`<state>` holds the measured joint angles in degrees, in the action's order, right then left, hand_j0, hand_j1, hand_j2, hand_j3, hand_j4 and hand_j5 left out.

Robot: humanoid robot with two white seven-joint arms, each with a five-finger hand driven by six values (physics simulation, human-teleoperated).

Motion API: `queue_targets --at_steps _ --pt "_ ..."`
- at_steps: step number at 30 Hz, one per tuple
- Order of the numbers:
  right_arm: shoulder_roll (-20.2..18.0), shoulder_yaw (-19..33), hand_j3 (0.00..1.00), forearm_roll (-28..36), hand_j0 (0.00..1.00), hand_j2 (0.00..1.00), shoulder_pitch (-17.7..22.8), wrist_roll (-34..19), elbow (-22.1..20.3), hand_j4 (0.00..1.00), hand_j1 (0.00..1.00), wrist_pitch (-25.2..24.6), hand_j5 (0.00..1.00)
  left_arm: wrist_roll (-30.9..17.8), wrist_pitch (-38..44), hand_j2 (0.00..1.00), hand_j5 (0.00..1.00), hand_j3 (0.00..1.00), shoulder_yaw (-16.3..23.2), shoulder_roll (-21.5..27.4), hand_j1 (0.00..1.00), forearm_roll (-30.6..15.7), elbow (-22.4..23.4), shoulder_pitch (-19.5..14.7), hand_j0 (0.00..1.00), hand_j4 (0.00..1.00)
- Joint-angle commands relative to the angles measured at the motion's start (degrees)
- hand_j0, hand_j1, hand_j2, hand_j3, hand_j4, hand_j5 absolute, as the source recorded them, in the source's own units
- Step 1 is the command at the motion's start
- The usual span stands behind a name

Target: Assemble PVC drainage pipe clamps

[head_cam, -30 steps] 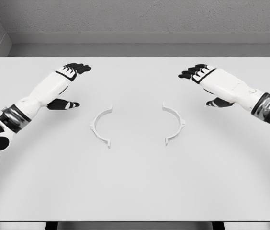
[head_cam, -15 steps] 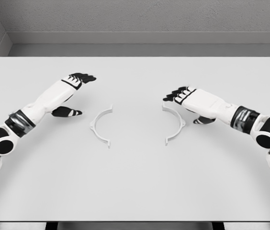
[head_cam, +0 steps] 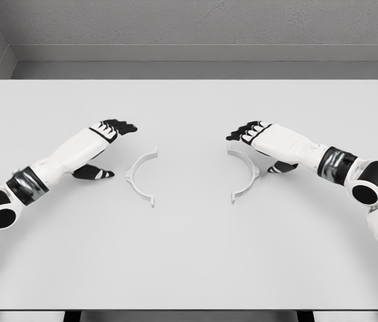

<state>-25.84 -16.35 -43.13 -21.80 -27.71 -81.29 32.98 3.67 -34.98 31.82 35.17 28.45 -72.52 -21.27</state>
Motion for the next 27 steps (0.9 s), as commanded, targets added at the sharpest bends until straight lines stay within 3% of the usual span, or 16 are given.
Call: queue_targets --at_steps 1,27 --pt "0.26 0.00 1.00 0.33 1.00 1.00 0.00 0.03 0.07 1.00 1.00 -0.19 1.00 0.02 -0.02 1.00 1.00 1.00 0.08 -0.01 1.00 -0.24 -0.25 0.00 1.00 1.00" --pt "2.55 -2.55 1.00 -0.64 1.00 1.00 -1.14 0.03 -0.19 1.00 1.00 -0.98 1.00 -0.16 -0.02 1.00 1.00 1.00 0.87 -0.81 1.00 0.46 -0.25 -0.79 1.00 1.00"
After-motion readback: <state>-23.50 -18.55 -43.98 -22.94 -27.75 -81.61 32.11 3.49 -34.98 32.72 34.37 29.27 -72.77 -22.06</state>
